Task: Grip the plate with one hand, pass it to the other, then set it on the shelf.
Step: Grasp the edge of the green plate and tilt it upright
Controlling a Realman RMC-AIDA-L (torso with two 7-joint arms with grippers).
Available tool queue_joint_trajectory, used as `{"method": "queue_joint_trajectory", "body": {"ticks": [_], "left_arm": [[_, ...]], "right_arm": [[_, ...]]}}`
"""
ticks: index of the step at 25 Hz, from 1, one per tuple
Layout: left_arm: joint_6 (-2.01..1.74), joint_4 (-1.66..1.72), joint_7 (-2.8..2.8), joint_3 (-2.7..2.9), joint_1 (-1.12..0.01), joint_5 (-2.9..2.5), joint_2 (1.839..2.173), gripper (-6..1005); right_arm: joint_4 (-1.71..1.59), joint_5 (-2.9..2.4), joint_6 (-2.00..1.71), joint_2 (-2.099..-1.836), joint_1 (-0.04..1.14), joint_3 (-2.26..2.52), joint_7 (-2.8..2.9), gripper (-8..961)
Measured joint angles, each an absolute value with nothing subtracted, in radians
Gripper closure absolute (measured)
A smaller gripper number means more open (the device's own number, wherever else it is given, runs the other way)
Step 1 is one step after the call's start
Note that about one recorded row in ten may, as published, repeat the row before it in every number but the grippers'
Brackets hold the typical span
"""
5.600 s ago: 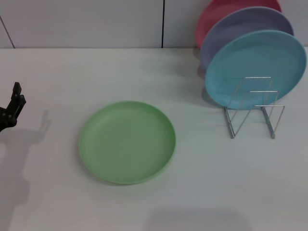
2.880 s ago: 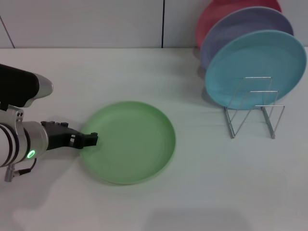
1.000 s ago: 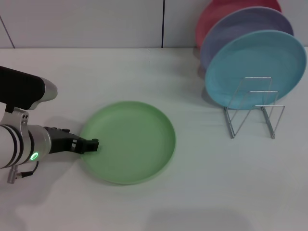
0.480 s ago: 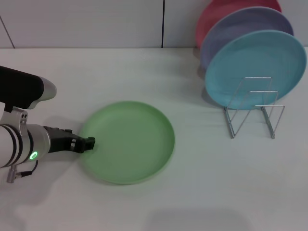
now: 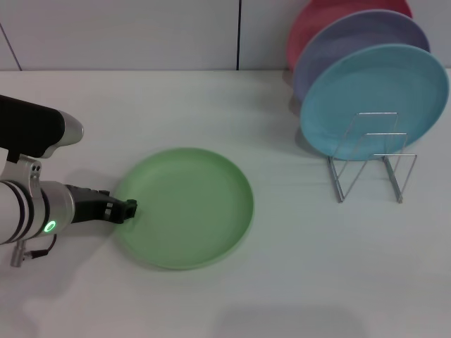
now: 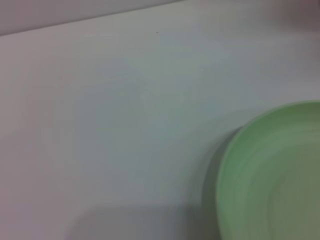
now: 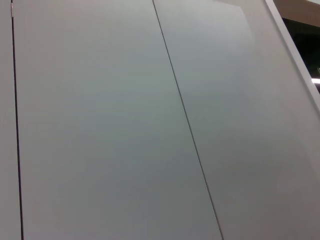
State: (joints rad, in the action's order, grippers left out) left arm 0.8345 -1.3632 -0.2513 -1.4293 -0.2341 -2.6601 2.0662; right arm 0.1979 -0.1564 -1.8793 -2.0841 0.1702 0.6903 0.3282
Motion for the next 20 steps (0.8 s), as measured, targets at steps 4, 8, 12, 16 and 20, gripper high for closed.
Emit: {"method": "queue_joint_trajectory", "body": {"ticks": [4,8,12,16,20], "left_arm": [[0.864,-1.356,-0.249,-1.445,-0.253,-2.658,2.066,570],[0.872,-1.355,-0.241,-1.45,-0.259,-2.66,2.066,648],[0.877,-1.362,-0.24,-1.451,-0.26,-2.66,2.066,734],[0.877,-1.378,-0.243,-1.447,-0.26,-2.661,2.066,824],[0.877,-1.39,-0.247,-1.446,-0.261,-2.66,2.066,886]], "right_arm": [[0.198,-0.156,-1.879,-2.084,0.17,0.69,0.328,135],[0.198,-0.156,-1.879,-2.085,0.17,0.69,0.328,135],[0.198,-0.156,-1.879,-2.085,0.17,0.69,0.328,135],[0.198,-0.156,-1.881,-2.085,0.17,0.69,0.328,135],[0.198,-0.156,-1.903,-2.085,0.171,0.69,0.331,136]]}}
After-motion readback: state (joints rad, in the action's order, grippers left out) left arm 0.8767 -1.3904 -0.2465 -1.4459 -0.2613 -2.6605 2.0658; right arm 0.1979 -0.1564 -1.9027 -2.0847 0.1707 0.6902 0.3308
